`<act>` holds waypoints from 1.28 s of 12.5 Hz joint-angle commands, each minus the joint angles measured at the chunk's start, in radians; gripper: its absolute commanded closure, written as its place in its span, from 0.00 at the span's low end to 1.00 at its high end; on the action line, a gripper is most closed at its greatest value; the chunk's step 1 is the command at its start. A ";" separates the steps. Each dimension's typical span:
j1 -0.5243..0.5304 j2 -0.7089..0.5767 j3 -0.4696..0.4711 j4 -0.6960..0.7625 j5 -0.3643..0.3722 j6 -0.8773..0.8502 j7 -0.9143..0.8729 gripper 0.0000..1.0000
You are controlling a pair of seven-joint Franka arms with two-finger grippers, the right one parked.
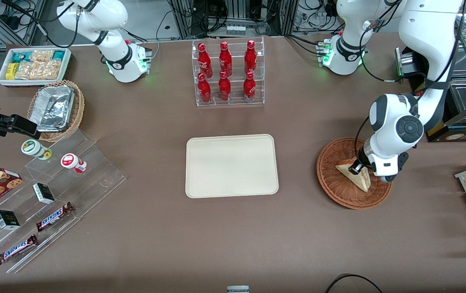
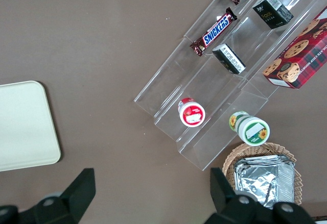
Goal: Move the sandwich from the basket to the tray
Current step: 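Lower the left gripper and close it on the wrapped sandwich, then lift the sandwich and carry it with the left gripper over the cream tray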
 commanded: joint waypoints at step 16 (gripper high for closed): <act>-0.492 0.180 -0.010 0.501 0.002 -0.395 0.192 1.00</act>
